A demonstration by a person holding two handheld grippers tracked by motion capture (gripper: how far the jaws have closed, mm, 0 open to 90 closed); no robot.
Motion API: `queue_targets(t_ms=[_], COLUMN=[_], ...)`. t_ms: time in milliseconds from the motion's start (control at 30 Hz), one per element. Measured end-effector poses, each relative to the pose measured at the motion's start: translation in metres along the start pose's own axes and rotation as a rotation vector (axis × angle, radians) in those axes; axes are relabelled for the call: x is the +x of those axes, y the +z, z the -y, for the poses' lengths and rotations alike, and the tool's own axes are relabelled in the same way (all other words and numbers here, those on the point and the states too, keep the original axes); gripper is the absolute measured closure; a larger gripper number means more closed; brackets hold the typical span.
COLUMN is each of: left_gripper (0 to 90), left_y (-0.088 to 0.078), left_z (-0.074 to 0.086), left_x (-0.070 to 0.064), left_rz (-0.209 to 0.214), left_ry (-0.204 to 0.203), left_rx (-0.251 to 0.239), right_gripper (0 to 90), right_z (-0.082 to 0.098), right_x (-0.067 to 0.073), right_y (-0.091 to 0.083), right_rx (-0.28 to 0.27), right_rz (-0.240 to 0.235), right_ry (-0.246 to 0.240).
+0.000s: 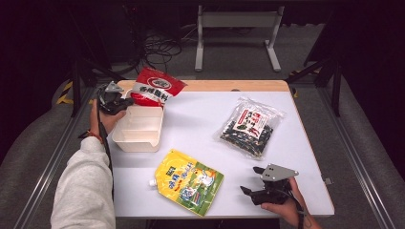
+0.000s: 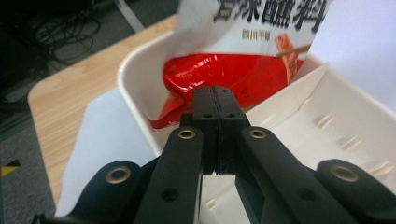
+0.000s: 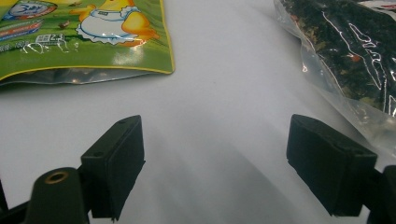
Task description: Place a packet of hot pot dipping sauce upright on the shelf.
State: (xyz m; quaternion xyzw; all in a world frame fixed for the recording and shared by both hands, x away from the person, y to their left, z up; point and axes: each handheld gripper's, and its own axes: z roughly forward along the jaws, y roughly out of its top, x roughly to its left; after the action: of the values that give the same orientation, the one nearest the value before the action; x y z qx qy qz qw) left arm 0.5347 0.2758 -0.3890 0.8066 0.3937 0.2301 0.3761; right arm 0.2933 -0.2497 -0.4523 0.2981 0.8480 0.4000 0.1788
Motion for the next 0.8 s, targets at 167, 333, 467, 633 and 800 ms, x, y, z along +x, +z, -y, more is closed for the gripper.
queue_targets(t_ms=[167,333,467,633,800], left_gripper=[85.8,82.4,78.7,76.3,73.0], left_y=[-0.021,-0.046,-0.065,-0.086,-0.102], left_z=[0.004,0.012,0.019,0.032,0.047], left_x=[-0.007,-0.02,-0.032,-0.055,-0.078], left_rz=[-0.015,-0.016,-0.008,0.016,0.036], left_ry=[0.019,0.032,0.038,0.064,0.088], left_rx=[-0.048,-0.108,-0.146,-0.185,-0.217], right_gripper=[19.6,25.0,32.4,40.6,50.5], right_z=[-0.003,-0.008,-0.012,-0.016,-0.022], right_x=[-0.002,-0.005,-0.009,-0.013,-0.018], right_y=[0.0,0.002,0.004,0.004,0.007], right_rx=[-0.011,-0.025,-0.033,-0.046,-0.051], right_rz=[0.01,0.015,-0.007,-0.02,-0.042], right_ry=[0.006,0.017,0.02,0.017,0.018])
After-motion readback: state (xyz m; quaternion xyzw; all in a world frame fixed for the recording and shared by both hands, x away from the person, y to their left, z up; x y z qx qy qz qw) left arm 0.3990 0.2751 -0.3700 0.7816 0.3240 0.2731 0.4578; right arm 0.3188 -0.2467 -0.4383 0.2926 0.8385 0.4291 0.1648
